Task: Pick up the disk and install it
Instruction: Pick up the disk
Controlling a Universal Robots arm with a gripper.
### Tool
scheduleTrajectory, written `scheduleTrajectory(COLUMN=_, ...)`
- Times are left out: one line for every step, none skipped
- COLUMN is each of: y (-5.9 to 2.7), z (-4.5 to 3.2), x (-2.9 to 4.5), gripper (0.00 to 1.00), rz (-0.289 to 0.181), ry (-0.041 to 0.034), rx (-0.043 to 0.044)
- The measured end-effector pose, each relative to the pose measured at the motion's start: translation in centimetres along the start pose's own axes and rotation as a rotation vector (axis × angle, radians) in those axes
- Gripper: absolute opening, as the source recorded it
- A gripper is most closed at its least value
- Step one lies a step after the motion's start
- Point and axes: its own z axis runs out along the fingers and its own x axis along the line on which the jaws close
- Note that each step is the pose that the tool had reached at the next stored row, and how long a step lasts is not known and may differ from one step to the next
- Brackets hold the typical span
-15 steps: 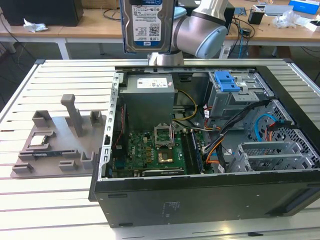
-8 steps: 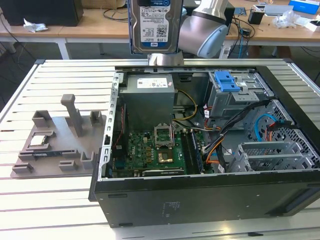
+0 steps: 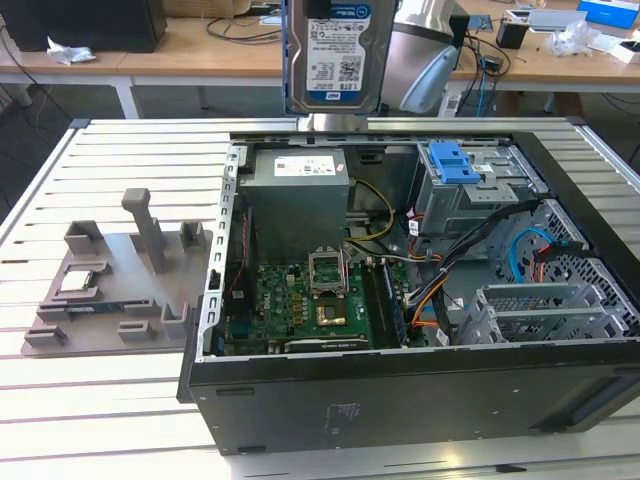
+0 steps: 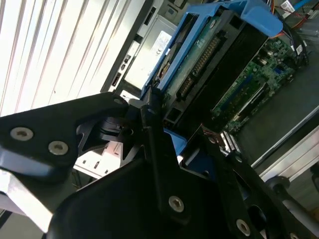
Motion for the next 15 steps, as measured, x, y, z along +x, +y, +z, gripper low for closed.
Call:
scheduleTrajectory(y=-0.25, z=0.00, x=0.06, gripper=0.36, rz=0.000, ry=0.0001, rx=-0.0002)
scheduleTrajectory(y=-0.54, z=0.00, x=0.12, gripper=0.36, rz=0.000, ry=0.0001, rx=-0.0004)
scheduleTrajectory(y=-0.77, z=0.01, x=0.18, gripper=0.36, rz=0.000, ry=0.0001, rx=-0.0005)
scheduleTrajectory(y=-0.98, z=0.00, x=0.23, gripper=0.36, rz=0.000, ry=0.0001, rx=-0.0007)
scheduleTrajectory(y=-1.33, z=0.01, x=0.30, gripper=0.36, rz=0.000, ry=0.0001, rx=-0.0009)
scheduleTrajectory(y=-1.65, z=0.02, x=0.38, gripper=0.36, rz=0.000, ry=0.0000, rx=-0.0010)
scheduleTrajectory(y=-1.86, z=0.02, x=0.43, gripper=0.36, rz=0.000, ry=0.0000, rx=-0.0011)
scheduleTrajectory(y=-2.01, z=0.02, x=0.47, gripper=0.36, rz=0.000, ry=0.0001, rx=-0.0012)
scheduleTrajectory(y=-2.25, z=0.02, x=0.54, gripper=0.36, rz=0.000, ry=0.0000, rx=-0.0012)
scheduleTrajectory(y=-2.64, z=0.03, x=0.66, gripper=0.36, rz=0.000, ry=0.0001, rx=-0.0012)
scheduleTrajectory(y=-3.04, z=0.04, x=0.78, gripper=0.36, rz=0.000, ry=0.0000, rx=-0.0013)
scheduleTrajectory(y=-3.27, z=0.04, x=0.84, gripper=0.36, rz=0.000, ry=0.0001, rx=-0.0013)
scheduleTrajectory(y=-3.63, z=0.05, x=0.95, gripper=0.36, rz=0.000, ry=0.0000, rx=-0.0013)
scheduleTrajectory(y=-3.87, z=0.05, x=1.03, gripper=0.36, rz=0.000, ry=0.0001, rx=-0.0014)
scheduleTrajectory(y=-4.11, z=0.05, x=1.10, gripper=0.36, rz=0.000, ry=0.0001, rx=-0.0014)
